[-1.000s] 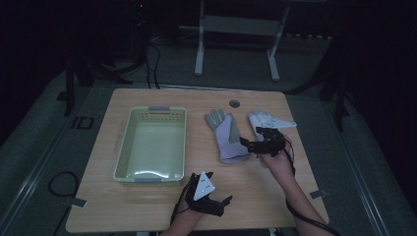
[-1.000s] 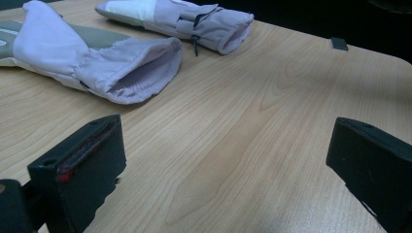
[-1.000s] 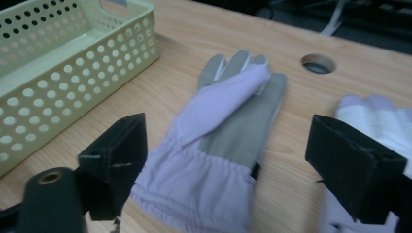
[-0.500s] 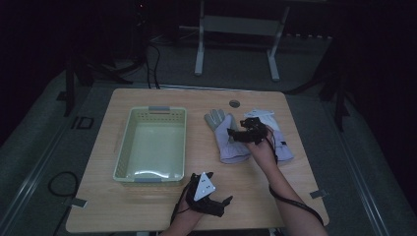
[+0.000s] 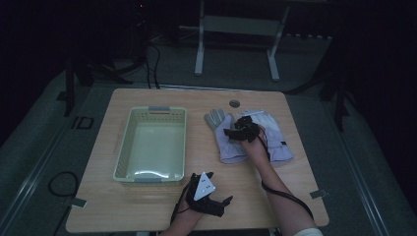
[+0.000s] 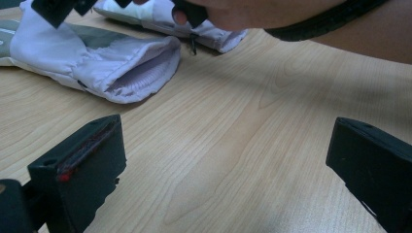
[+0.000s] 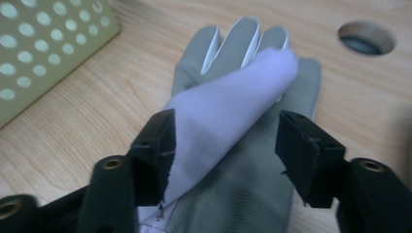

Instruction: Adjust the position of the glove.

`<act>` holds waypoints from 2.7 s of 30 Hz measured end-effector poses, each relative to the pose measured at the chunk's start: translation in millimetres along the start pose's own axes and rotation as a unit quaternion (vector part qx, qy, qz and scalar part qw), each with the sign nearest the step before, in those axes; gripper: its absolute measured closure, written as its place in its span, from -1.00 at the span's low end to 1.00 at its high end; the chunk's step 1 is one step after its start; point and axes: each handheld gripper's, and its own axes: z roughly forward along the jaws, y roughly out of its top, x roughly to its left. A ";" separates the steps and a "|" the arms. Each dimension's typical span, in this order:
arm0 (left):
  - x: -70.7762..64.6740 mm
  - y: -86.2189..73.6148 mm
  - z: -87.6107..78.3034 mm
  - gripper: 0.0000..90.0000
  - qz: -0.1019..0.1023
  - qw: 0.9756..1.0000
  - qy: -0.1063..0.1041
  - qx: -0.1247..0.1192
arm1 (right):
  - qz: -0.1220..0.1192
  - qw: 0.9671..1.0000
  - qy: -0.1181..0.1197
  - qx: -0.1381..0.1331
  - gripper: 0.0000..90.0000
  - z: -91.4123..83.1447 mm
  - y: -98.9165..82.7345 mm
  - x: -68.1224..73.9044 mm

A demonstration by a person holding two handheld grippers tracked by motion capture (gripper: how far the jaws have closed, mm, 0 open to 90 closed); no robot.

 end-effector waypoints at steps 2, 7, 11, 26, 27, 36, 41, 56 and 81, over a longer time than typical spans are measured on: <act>0.3 0.0 -0.1 -0.98 0.000 1.000 0.000 0.000 | 0.001 1.000 -0.005 0.008 -0.08 4.4 -1.8 -0.8; 0.7 0.0 -0.1 -0.98 -0.004 1.000 -0.001 0.000 | 0.009 1.000 -0.002 0.015 0.03 12.5 -8.6 -3.2; 0.4 0.1 0.2 -0.98 -0.001 1.000 0.000 0.002 | 0.012 1.000 0.006 0.018 0.14 16.0 -13.3 -4.4; 1.1 0.0 0.2 -0.98 -0.006 1.000 0.000 0.000 | 0.058 0.998 0.020 0.021 0.88 15.9 -14.9 -0.3; 1.2 0.0 0.1 -0.98 -0.007 1.000 0.000 0.000 | 0.063 0.998 0.024 0.019 0.89 13.5 -14.7 0.3; 0.6 0.0 -0.1 -0.98 -0.005 1.000 0.002 0.000 | 0.080 0.996 0.035 -0.029 0.91 -27.9 -7.9 10.8; 0.5 0.1 -0.1 -0.98 -0.004 1.000 0.003 0.001 | 0.073 0.995 0.032 -0.051 0.91 -63.5 -3.0 20.8; 0.1 0.0 -0.2 -0.98 -0.003 1.000 0.001 0.001 | 0.095 0.995 0.009 -0.036 0.91 -88.3 -48.4 38.8; -0.6 0.2 0.2 -0.98 0.001 1.000 0.003 0.003 | 0.064 0.997 0.019 -0.023 0.48 -77.3 -70.8 31.6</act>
